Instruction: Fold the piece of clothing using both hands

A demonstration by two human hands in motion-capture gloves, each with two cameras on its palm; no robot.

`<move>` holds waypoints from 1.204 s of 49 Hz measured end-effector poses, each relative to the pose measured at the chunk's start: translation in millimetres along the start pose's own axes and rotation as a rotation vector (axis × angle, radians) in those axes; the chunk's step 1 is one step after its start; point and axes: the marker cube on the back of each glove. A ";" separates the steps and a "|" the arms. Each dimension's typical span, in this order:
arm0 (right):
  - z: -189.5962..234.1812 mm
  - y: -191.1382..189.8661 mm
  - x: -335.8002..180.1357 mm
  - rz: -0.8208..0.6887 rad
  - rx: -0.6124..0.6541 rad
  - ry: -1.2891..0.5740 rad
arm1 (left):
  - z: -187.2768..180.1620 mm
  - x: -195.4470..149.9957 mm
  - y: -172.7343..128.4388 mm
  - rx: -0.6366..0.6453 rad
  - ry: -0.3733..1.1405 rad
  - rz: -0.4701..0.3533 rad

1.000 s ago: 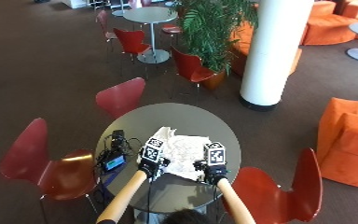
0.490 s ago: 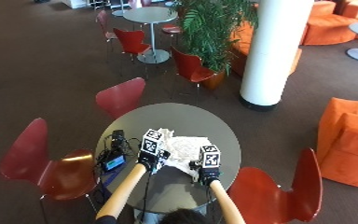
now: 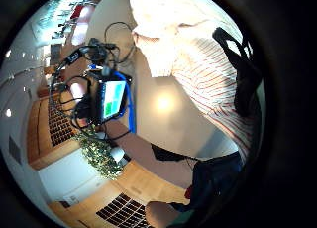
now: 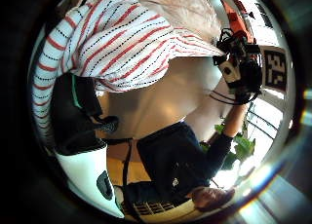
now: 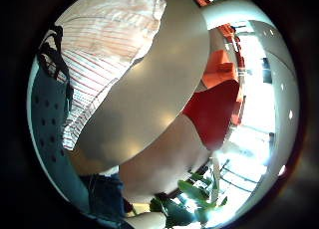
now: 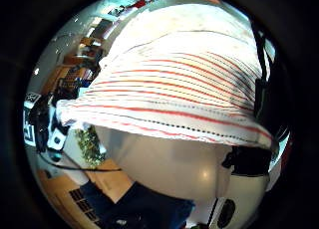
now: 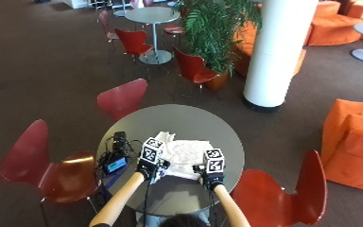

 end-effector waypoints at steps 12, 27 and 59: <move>-10.5 35.9 5.0 -0.250 -0.154 0.105 | 21.3 28.7 101.3 0.069 -0.019 0.217; -81.6 -29.9 4.6 -0.056 -0.163 0.201 | -44.3 1.1 38.2 -0.085 -0.021 0.042; -23.1 1.9 43.2 0.338 -0.120 0.082 | 31.8 -13.2 0.8 0.321 0.031 -0.170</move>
